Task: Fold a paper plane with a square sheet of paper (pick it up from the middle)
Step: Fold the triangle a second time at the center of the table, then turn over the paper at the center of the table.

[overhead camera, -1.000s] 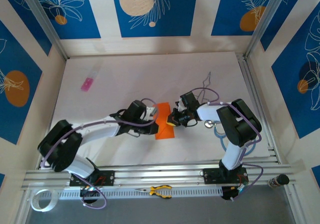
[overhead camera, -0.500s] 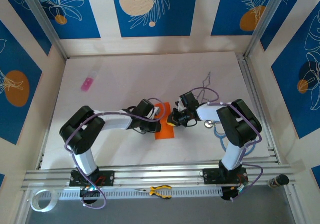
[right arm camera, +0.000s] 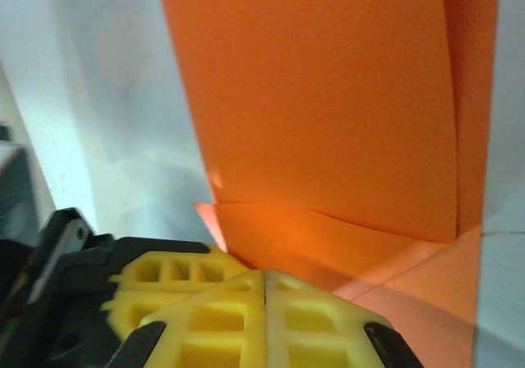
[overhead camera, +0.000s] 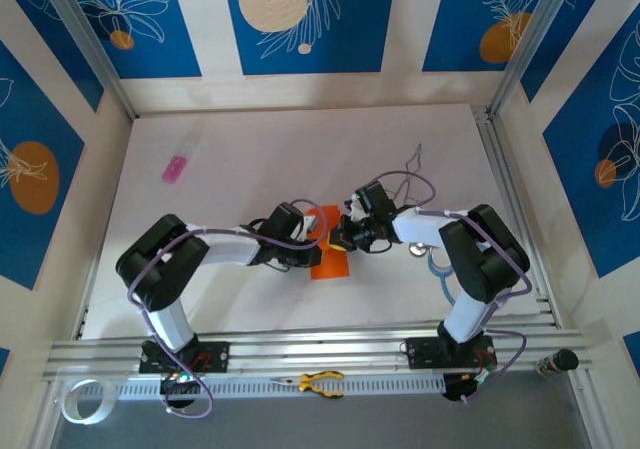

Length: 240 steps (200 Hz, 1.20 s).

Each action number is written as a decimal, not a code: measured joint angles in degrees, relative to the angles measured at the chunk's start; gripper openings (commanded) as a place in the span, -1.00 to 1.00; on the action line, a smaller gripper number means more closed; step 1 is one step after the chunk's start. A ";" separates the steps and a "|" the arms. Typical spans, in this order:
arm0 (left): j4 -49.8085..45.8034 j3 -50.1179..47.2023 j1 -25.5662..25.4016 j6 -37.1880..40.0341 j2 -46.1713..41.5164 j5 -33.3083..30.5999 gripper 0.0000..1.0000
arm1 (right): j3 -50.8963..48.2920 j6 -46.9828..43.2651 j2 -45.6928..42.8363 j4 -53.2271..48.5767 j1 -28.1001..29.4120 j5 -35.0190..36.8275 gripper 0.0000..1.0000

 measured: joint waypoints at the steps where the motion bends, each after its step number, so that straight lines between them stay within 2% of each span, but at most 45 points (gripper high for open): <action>1: 0.00 0.00 0.00 0.00 0.00 0.00 -1.00 | 0.00 0.02 0.07 0.02 0.00 0.00 -0.91; 36: -0.17 0.04 0.00 0.04 0.00 0.00 -1.00 | -0.20 0.20 3.52 1.18 -1.99 -0.24 -0.92; 122: 1.49 -2.19 -0.04 -0.20 -1.44 0.24 -1.00 | -0.52 0.22 2.93 2.43 -9.42 0.59 -0.88; 137: 0.57 -2.56 -0.04 -0.66 -2.25 0.28 -1.00 | -0.72 0.15 0.72 1.73 -9.01 1.86 -0.86; 159: -2.43 -2.54 -0.04 -1.09 -3.91 -0.04 -0.83 | -1.49 0.17 -4.90 0.31 -6.82 4.02 -0.83; 181: -6.56 -0.90 -0.02 -0.61 -6.54 -0.94 -0.76 | -4.02 0.98 -10.54 -0.15 -4.74 4.85 -0.76; 240: -12.11 7.02 3.08 4.61 -6.62 -2.62 -0.78 | -10.32 4.24 -15.98 -3.76 -0.31 5.81 -0.49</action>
